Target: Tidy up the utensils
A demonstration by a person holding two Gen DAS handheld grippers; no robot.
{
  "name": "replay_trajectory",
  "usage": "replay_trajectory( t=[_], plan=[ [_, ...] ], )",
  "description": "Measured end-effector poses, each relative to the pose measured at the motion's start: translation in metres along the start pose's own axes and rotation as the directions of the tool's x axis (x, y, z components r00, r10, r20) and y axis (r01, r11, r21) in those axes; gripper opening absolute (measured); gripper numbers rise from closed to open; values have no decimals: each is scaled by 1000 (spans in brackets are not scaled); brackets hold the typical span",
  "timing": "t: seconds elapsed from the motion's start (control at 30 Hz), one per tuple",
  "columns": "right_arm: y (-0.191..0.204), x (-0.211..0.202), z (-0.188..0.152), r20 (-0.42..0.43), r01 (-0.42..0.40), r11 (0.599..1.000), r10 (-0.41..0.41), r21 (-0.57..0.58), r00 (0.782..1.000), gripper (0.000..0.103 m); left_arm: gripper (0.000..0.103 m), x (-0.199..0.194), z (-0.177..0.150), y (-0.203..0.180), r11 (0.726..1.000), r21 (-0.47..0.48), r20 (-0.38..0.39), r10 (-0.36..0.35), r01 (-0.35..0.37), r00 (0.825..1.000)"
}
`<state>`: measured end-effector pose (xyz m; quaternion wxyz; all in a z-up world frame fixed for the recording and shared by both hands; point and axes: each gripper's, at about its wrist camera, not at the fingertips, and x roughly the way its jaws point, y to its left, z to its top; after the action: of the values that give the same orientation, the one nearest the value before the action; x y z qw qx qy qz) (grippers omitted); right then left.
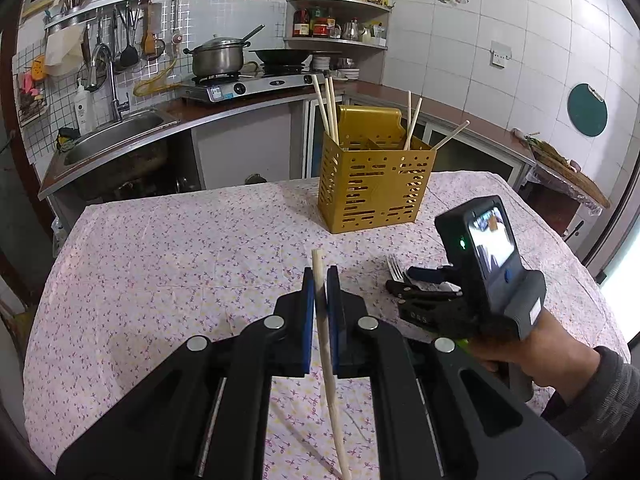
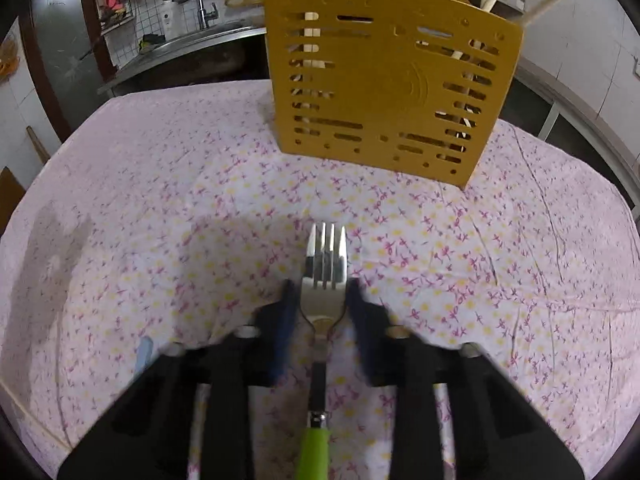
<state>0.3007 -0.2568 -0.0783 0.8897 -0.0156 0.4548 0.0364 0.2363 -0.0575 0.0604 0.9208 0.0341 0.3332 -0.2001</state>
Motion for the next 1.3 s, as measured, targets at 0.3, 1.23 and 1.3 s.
replay_trajectory(
  t=[0.3,1.23,1.3],
  plan=[
    [-16,-42,-4,109,-37,998,31,53,994,23,5,0,1,1,1000,-8,2,-7,7,1000],
    [-36,-151,-13,413,-105,992,66,73,908,1,4,-17,2,-6,1000,1,33,-4,4,999],
    [-35,-158,-12,428,-114,991,75,67,901,1,4,-18,4,-6,1000,4,37,-2,2,999]
  ],
)
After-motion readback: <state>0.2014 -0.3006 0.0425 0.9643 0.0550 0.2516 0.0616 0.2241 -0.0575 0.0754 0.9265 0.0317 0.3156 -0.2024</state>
